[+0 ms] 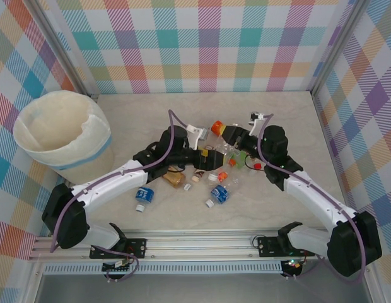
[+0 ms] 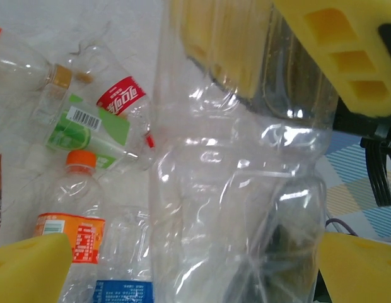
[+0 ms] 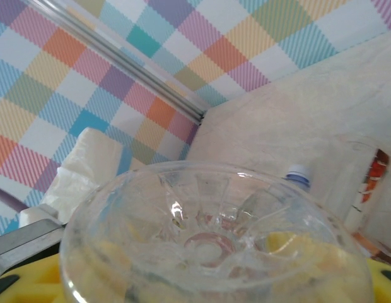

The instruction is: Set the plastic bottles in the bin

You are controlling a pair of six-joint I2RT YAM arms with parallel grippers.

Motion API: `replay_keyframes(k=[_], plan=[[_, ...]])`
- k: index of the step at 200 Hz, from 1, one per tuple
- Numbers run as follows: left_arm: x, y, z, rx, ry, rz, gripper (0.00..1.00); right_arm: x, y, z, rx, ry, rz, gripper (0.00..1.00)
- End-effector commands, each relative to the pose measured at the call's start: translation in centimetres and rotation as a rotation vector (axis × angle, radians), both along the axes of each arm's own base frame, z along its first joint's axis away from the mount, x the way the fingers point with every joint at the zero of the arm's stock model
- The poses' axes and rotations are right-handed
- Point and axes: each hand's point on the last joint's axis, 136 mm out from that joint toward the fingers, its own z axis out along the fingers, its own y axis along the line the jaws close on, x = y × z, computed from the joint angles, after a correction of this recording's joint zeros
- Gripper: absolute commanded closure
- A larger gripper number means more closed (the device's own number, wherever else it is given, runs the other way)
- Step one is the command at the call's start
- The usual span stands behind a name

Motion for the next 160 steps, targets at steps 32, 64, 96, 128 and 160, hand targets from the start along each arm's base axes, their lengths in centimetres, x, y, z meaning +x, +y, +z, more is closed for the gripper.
replay_keyframes(k=[32,64,96,128,160], plan=[[-0.5,-2.4,0.9,-0.037,-0.015,-0.112,0.14,-1.0,2.6,4.1,0.044,-0.123,0.090,0.49],[-0.3,-2.4,0.8,-0.034,-0.018,-0.106,0.31,-1.0,3.1,4.1,0.036,-0.129,0.103,0.48],[-0.3,-1.9,1.3,-0.043,-0.050,-0.086,0.40,-1.0,3.0,3.8,0.017,-0.125,0.103,0.43],[0.4,-0.9,1.0,-0.020,-0.077,-0.014,0.41,-1.3,3.0,3.7,-0.006,-0.123,0.113,0.33],[1.6,0.3,0.4,0.016,-0.093,0.082,0.44,-1.6,2.8,3.4,-0.050,-0.108,0.112,0.22]])
